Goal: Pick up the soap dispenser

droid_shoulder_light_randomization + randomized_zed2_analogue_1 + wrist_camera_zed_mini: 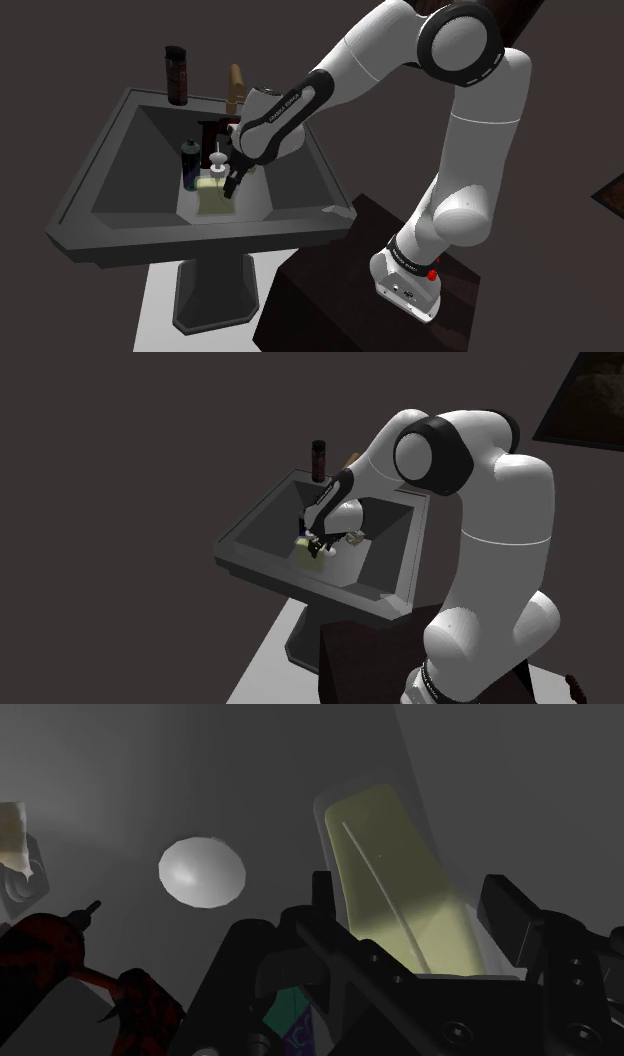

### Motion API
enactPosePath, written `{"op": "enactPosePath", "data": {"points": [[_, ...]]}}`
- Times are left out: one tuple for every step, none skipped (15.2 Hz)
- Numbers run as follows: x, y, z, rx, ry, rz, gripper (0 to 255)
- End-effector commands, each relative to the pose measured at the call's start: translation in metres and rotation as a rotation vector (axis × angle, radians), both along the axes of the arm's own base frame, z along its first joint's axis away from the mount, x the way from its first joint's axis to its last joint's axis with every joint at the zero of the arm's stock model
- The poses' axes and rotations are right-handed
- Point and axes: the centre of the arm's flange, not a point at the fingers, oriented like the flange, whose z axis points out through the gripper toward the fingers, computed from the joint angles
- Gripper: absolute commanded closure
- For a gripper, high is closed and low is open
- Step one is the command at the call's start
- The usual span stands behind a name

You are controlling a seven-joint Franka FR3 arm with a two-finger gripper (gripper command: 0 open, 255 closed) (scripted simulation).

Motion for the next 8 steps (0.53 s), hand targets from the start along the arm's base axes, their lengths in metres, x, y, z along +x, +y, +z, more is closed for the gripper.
{"op": "enactPosePath", "data": {"points": [[-0.001, 0.001, 0.000, 0.000, 0.002, 0.000, 255], [-0.001, 0.001, 0.005, 0.000, 0.002, 0.000, 255], [-0.001, 0.001, 0.010, 0.000, 0.002, 0.000, 255], [-0.001, 0.001, 0.015, 0.000, 0.002, 0.000, 255], [-0.001, 0.001, 0.021, 0.000, 0.002, 0.000, 255], [-0.001, 0.001, 0.026, 0.000, 0.002, 0.000, 255], [-0.001, 0.001, 0.031, 0.000, 0.002, 0.000, 255], [-0.001, 0.001, 0.037, 0.000, 0.002, 0.000, 255]]}}
